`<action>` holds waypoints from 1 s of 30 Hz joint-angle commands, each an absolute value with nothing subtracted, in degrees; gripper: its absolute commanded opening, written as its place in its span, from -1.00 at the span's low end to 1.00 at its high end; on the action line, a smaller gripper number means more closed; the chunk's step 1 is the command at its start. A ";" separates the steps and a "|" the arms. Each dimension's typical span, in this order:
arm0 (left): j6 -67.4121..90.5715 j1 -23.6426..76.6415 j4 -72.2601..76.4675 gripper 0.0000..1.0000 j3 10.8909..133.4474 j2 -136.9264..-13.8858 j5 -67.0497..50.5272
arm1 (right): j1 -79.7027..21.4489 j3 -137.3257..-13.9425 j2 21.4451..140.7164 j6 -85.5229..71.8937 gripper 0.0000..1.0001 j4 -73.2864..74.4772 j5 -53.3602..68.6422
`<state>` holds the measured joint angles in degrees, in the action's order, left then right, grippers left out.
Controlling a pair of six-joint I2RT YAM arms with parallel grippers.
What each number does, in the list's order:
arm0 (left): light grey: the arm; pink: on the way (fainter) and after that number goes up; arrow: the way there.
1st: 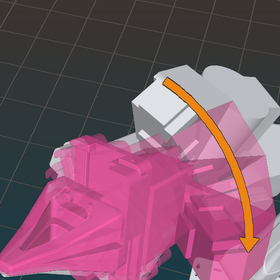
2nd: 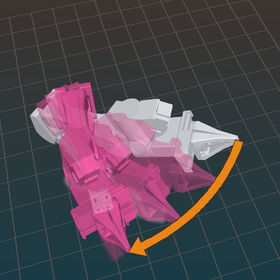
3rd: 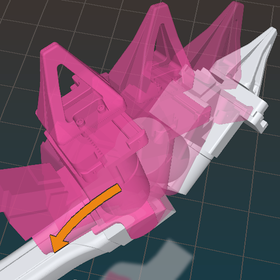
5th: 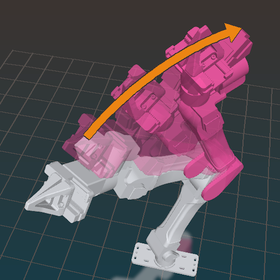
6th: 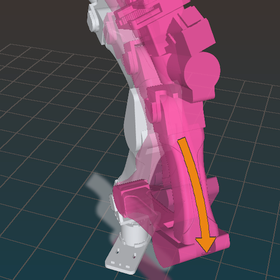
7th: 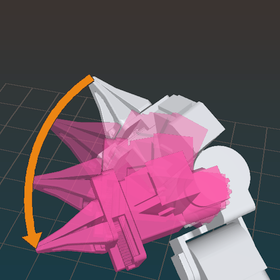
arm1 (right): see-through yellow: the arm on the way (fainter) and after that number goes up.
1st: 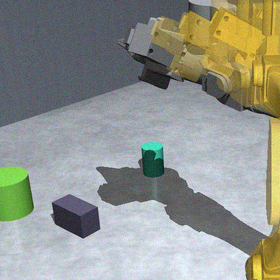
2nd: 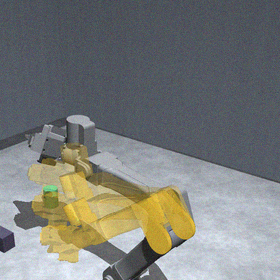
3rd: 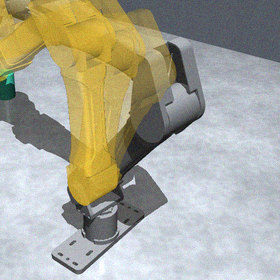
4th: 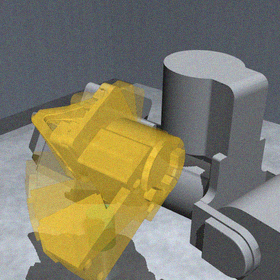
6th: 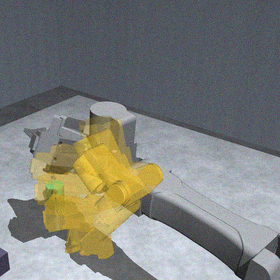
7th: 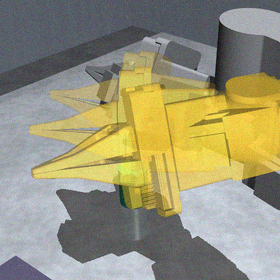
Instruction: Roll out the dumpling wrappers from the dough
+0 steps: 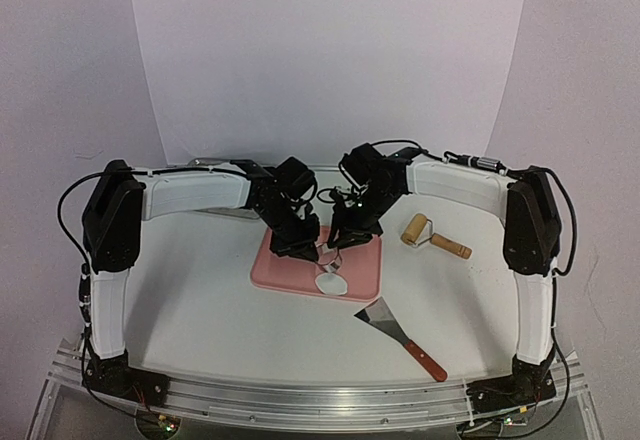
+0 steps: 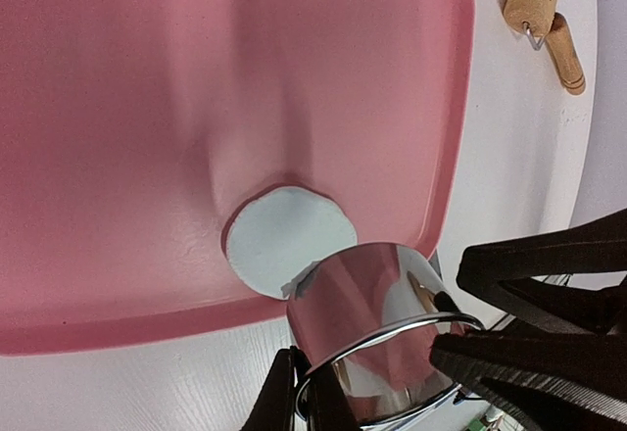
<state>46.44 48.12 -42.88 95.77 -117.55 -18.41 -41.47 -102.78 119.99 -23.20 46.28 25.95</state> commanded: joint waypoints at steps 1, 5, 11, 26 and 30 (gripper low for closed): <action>45.69 48.42 -42.20 -1.00 98.60 -118.58 -19.26 | -41.85 -105.11 121.24 -22.29 -0.45 47.54 24.94; 45.34 48.38 -41.49 -1.00 98.81 -118.88 -19.66 | -42.00 -105.10 122.46 -22.25 -0.57 47.91 24.82; 45.86 48.42 -38.27 -1.00 96.97 -118.46 -21.59 | -42.22 -104.54 123.59 -21.48 -0.63 48.50 24.22; 46.58 48.41 -32.92 -0.96 94.22 -119.13 -24.52 | -42.63 -101.21 125.46 -20.39 -1.00 48.87 21.72; 45.63 48.39 -30.76 -0.95 93.34 -119.43 -25.29 | -42.63 -100.47 125.53 -20.29 -1.00 48.47 20.00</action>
<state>46.48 48.23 -38.82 92.83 -120.37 -21.53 -42.59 -102.10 123.77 -19.65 47.95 23.22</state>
